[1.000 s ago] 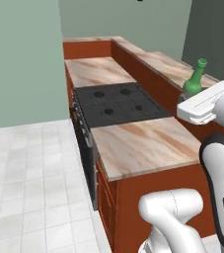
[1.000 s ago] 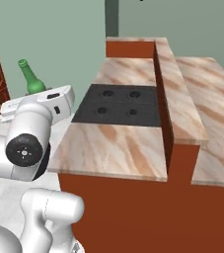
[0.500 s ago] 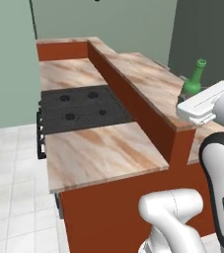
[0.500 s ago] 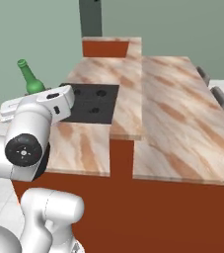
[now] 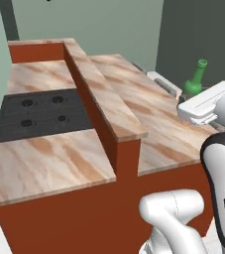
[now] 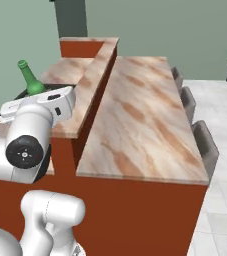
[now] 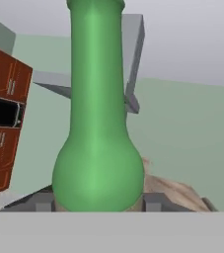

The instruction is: Get the candle and the beer from the cabinet and move them to the dining counter.

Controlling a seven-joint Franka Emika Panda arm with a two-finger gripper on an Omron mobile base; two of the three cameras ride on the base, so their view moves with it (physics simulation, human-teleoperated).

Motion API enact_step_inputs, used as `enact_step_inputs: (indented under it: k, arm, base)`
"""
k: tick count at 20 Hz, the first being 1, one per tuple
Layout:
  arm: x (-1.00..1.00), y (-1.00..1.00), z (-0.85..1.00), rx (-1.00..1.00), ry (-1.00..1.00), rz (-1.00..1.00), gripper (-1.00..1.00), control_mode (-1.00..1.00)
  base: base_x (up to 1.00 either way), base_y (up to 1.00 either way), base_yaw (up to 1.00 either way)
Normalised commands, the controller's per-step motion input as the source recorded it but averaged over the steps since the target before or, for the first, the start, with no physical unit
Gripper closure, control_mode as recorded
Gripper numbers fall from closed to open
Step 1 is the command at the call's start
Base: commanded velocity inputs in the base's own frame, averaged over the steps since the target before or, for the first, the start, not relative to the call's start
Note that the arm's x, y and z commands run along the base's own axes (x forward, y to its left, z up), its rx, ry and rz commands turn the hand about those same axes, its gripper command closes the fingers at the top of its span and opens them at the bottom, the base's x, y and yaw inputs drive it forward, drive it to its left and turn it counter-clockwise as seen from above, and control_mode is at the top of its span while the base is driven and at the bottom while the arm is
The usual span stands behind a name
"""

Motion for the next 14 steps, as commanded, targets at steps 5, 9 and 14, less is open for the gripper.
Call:
enact_step_inputs:
  k: [5, 9, 14]
  arm:
    - [0.00, 0.00, 0.00, 0.00, 0.00, 0.00, 1.00, 1.00]
    - [0.00, 0.00, 0.00, 0.00, 0.00, 0.00, 1.00, 1.00]
    - [0.00, 0.00, 0.00, 0.00, 0.00, 0.00, 1.00, 1.00]
  base:
    - [0.04, -0.74, 0.00]
    - [0.14, -0.69, 0.00]
    - [0.27, -0.62, 0.00]
